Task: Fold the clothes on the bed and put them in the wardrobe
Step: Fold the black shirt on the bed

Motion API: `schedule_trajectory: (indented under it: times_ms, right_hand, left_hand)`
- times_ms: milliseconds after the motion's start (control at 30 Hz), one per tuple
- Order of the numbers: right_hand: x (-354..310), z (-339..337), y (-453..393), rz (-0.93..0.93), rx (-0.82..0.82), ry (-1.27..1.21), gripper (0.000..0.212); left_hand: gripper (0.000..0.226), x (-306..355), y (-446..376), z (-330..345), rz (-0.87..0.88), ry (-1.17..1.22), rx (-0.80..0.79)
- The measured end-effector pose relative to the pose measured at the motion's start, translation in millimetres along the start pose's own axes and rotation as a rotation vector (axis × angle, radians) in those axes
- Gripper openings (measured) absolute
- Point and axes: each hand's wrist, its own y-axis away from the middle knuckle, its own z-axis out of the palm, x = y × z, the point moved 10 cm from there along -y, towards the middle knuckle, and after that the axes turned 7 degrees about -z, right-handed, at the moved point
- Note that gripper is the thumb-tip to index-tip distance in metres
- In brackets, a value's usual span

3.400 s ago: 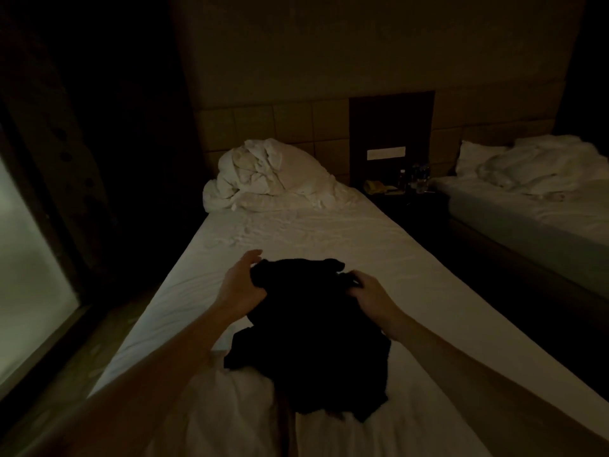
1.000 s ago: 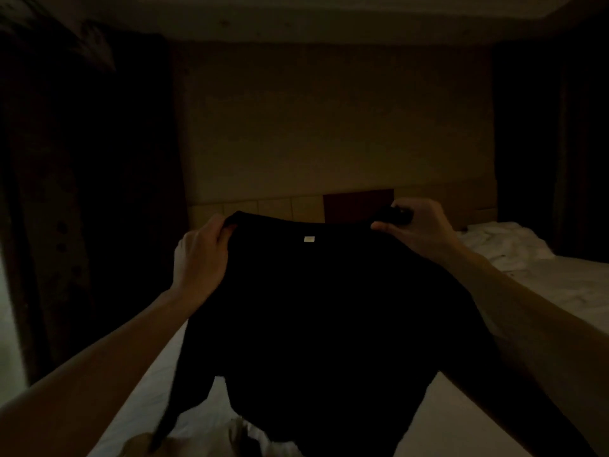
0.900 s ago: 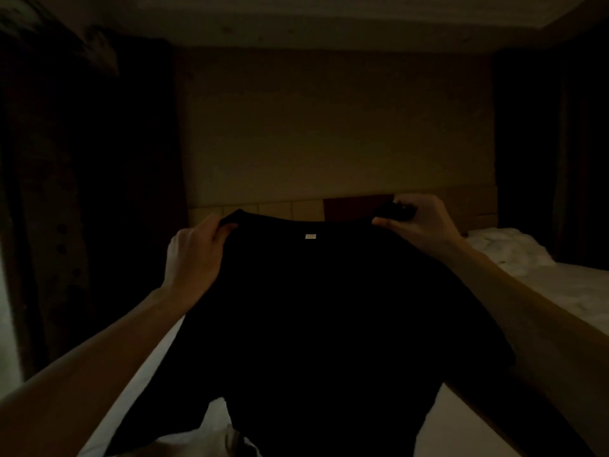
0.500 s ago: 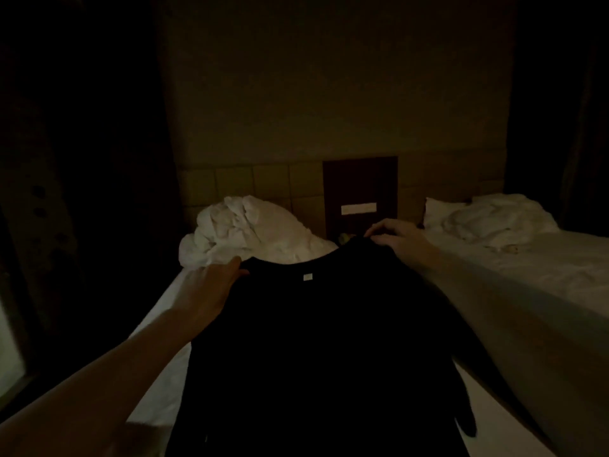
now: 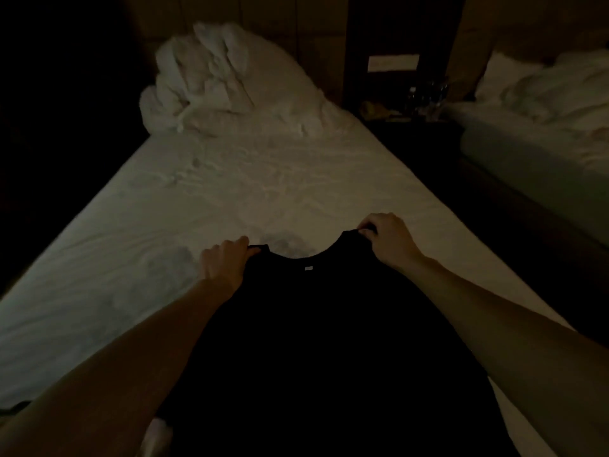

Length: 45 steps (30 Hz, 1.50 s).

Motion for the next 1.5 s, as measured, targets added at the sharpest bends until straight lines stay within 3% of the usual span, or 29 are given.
schedule_trajectory:
  times_ms: [133, 300, 400, 500, 567, 633, 700, 767, 833, 900, 1000, 1100, 1200, 1267, 1333, 1400, 1500]
  right_hand:
    - [61, 84, -14, 0.068, -0.091, 0.015, 0.008]
    - [99, 125, 1, 0.083, -0.141, 0.076, 0.016]
    - [92, 118, 10, 0.070, -0.186, 0.099, 0.025]
    - [103, 97, 33, 0.172, -0.272, 0.072, 0.043]
    - [122, 82, 58, 0.258, -0.332, 0.107, 0.043]
    - [139, 67, 85, 0.339, -0.366, 0.142, 0.039]
    - [150, 54, 108, 0.410, -0.353, 0.148, 0.038]
    - [156, 44, 126, 0.470, -0.342, 0.165, 0.037]
    - [160, 38, 138, 0.494, -0.358, 0.206, 0.029]
    - [164, 32, 147, 0.524, -0.363, 0.189, 0.021]
    - [177, 24, 151, 0.582, -0.297, 0.097, 0.025]
    - [184, 13, 146, 0.562, -0.217, 0.086, 0.030]
    - [171, 1, 137, 0.411, -0.174, 0.074, 0.025]
    - [164, -8, 131, 0.335, -0.146, 0.021, 0.023]
    - [156, -21, 127, 0.309, -0.074, -0.113, 0.020]
    - [145, -28, 128, 0.401, -0.024, -0.440, 0.019]
    - [113, -22, 128, 0.526, -0.029, -0.805, 0.025]
  left_hand:
    - [0.025, 6, -10, 93, 0.089, -0.066, -0.083]
    - [0.030, 1, -11, 117, 0.105, 0.088, -0.125]
    - [0.052, -17, -1, 114, 0.013, 0.130, -0.253]
    - [0.098, -51, 34, 113, -0.187, 0.068, -0.533]
    - [0.112, -66, 66, 110, -0.251, 0.096, -0.730]
    - [0.109, -75, 101, 102, -0.286, 0.120, -0.897]
    - [0.077, -88, 124, 93, -0.343, 0.134, -0.957]
    - [0.046, -102, 135, 85, -0.384, 0.112, -0.937]
    - [0.038, -106, 136, 79, -0.396, 0.194, -0.861]
    - [0.029, -106, 134, 63, -0.485, 0.428, -0.694]
    - [0.017, -115, 130, 29, -0.673, 0.757, -0.384]
    - [0.017, -112, 111, -4, -0.636, 0.631, -0.213]
    - [0.025, -90, 100, -22, -0.651, 0.678, -0.263]
    - [0.022, -59, 94, -27, -0.551, 0.662, -0.374]
    - [0.050, -27, 92, -30, -0.438, 0.673, -0.418]
    - [0.077, 6, 96, -16, -0.446, 0.974, -0.530]
    - [0.035, 41, 99, 22, -0.773, 1.672, -0.601]
